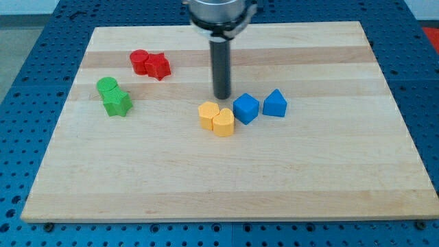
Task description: Push the blue cube down a bit
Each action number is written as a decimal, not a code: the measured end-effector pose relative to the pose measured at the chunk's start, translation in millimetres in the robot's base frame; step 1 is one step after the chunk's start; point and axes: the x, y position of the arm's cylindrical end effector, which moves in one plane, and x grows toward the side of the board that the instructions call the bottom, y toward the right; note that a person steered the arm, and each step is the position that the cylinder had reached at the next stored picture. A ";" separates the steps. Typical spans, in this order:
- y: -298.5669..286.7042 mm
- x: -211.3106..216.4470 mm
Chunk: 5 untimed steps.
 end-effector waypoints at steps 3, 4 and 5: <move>45.8 16.9; 45.8 18.6; 45.8 22.7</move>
